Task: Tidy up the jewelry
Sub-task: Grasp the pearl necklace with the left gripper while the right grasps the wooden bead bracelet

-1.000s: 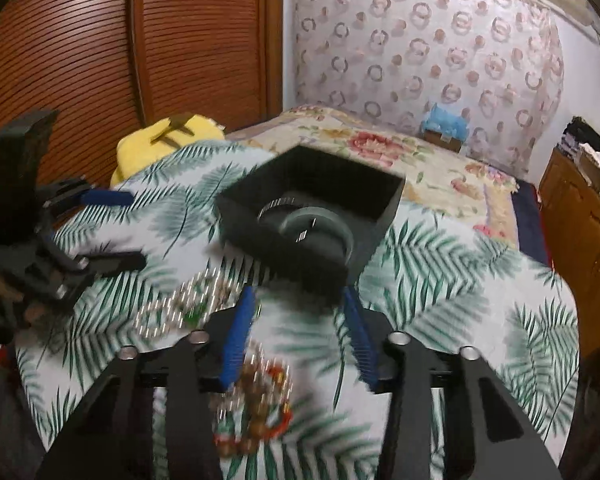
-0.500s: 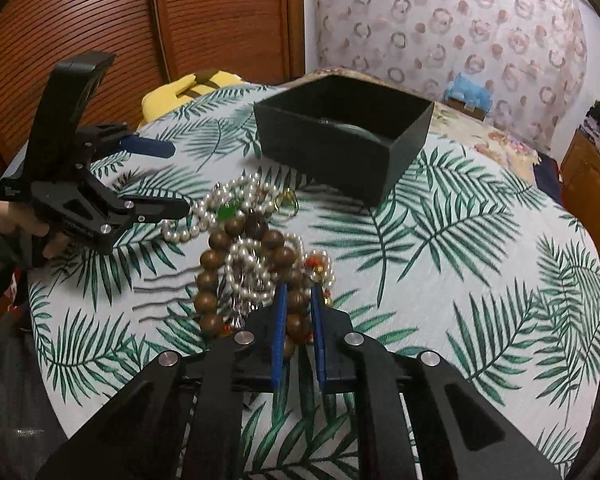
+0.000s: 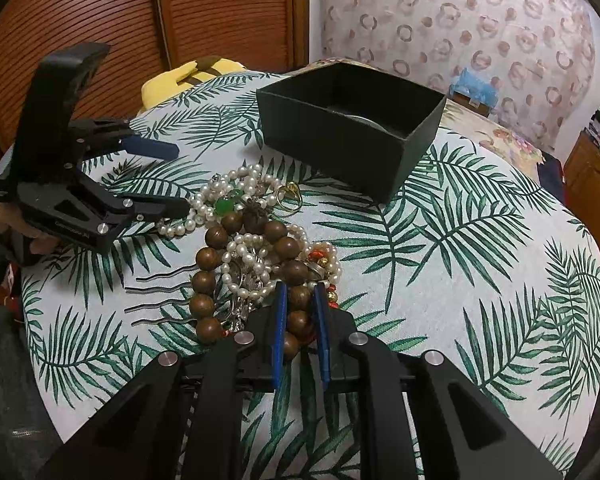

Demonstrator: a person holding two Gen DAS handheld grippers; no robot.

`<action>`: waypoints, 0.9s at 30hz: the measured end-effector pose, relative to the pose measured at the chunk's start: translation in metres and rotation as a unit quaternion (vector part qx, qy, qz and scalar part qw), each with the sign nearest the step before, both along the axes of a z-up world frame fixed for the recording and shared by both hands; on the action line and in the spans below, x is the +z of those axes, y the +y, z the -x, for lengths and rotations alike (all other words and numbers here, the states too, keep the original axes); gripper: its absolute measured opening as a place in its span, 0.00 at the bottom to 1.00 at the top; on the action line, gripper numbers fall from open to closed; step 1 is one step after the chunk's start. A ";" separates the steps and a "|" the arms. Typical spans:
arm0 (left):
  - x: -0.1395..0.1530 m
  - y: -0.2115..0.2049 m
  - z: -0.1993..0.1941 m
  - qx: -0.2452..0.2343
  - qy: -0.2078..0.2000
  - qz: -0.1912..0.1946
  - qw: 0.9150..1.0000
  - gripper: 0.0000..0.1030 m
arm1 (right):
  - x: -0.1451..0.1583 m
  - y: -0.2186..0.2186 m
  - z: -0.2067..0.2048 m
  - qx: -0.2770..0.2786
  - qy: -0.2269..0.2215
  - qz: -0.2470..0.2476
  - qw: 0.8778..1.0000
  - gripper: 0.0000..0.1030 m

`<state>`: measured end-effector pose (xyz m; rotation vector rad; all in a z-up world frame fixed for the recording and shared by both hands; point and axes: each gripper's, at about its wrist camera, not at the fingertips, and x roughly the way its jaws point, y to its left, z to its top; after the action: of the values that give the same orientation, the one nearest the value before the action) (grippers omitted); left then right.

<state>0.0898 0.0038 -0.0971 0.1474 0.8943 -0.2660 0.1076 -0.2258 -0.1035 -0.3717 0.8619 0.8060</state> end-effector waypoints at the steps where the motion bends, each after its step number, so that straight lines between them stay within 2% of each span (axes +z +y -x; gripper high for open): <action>1: 0.001 -0.002 0.001 -0.005 -0.001 0.001 1.000 0.56 | 0.000 0.000 0.000 0.001 -0.001 0.000 1.000 0.16; 2: 0.002 -0.004 0.002 -0.008 -0.001 0.002 1.000 0.52 | 0.000 0.000 0.000 0.001 -0.003 0.001 1.000 0.15; 4: 0.003 -0.009 0.003 -0.018 -0.002 0.002 1.000 0.36 | 0.000 0.000 0.000 0.000 -0.006 0.000 1.000 0.15; 5: 0.004 -0.012 0.004 -0.026 -0.002 0.001 1.000 0.32 | 0.001 -0.001 0.000 -0.003 -0.009 -0.003 1.000 0.15; 7: 0.004 -0.018 0.006 -0.041 -0.002 0.000 0.999 0.13 | 0.004 -0.003 0.000 -0.007 -0.015 -0.010 1.000 0.15; 8: 0.005 -0.021 0.006 -0.048 0.000 -0.001 0.999 0.09 | 0.008 -0.005 0.001 -0.010 -0.019 -0.018 1.000 0.15; 11: 0.005 -0.027 0.007 -0.051 -0.003 -0.018 0.999 0.07 | 0.021 -0.010 0.003 -0.015 -0.031 -0.037 0.999 0.14; 15: 0.014 -0.022 0.007 -0.033 -0.015 -0.005 0.999 0.07 | 0.042 -0.016 0.005 -0.021 -0.051 -0.054 0.997 0.14; 21: 0.046 -0.010 0.006 -0.008 -0.047 0.032 0.998 0.07 | 0.066 -0.020 0.007 -0.026 -0.071 -0.070 0.995 0.14; 27: 0.082 -0.011 0.005 0.001 -0.086 0.043 0.995 0.07 | 0.088 -0.019 0.010 -0.025 -0.094 -0.078 0.992 0.14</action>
<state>0.0848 -0.0067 -0.0154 0.0884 0.7106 -0.2840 0.0971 -0.2448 -0.0155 -0.2820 0.6250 0.7726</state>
